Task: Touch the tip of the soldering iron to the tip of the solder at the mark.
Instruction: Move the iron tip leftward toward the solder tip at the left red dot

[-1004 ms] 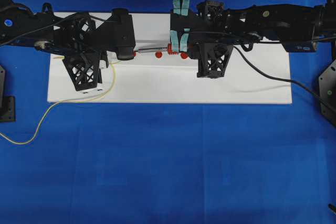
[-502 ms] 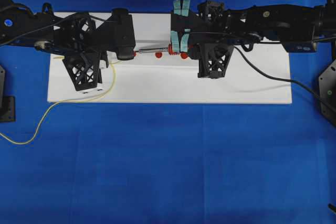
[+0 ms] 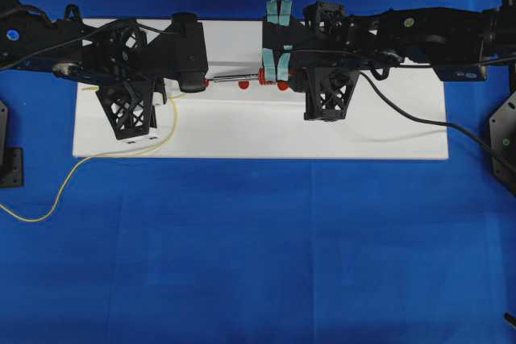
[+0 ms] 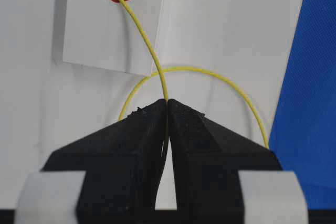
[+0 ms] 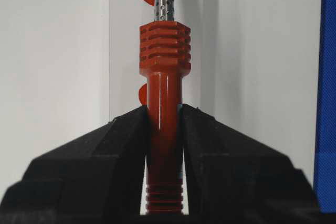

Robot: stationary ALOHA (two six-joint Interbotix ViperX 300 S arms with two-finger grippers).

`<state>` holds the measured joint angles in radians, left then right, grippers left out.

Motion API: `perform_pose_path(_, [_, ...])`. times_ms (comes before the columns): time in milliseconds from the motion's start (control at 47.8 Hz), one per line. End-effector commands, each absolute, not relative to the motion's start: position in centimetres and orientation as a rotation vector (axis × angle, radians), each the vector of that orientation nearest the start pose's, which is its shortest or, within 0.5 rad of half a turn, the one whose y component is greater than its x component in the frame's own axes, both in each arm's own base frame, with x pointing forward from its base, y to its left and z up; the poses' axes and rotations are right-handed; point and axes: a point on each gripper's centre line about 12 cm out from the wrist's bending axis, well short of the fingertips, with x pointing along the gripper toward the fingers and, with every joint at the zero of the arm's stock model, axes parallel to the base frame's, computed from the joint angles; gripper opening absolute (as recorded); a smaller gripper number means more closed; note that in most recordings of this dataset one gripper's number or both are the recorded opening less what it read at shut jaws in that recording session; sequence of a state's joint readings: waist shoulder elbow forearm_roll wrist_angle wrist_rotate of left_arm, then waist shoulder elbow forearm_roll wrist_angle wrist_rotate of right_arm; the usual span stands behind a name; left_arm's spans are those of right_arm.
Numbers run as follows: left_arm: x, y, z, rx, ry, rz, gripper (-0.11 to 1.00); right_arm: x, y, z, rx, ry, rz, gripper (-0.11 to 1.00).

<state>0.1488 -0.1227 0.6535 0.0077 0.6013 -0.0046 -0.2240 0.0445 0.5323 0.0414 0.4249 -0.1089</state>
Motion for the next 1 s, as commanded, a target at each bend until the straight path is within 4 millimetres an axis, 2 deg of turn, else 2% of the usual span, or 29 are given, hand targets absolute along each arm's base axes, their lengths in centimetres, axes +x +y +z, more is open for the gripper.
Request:
perform_pose_path(0, [33.3, 4.9, 18.4, -0.073, 1.095, 0.133, 0.02, 38.2, -8.4, 16.9, 0.047, 0.975, -0.154, 0.06])
perform_pose_path(753, [33.3, 4.9, 18.4, -0.073, 1.094, 0.133, 0.02, 38.2, -8.4, 16.9, 0.048, 0.973, -0.154, 0.06])
perform_pose_path(983, [32.6, 4.9, 19.7, -0.075, 1.067, 0.136, 0.02, 38.2, -8.4, 16.9, 0.048, 0.973, -0.154, 0.06])
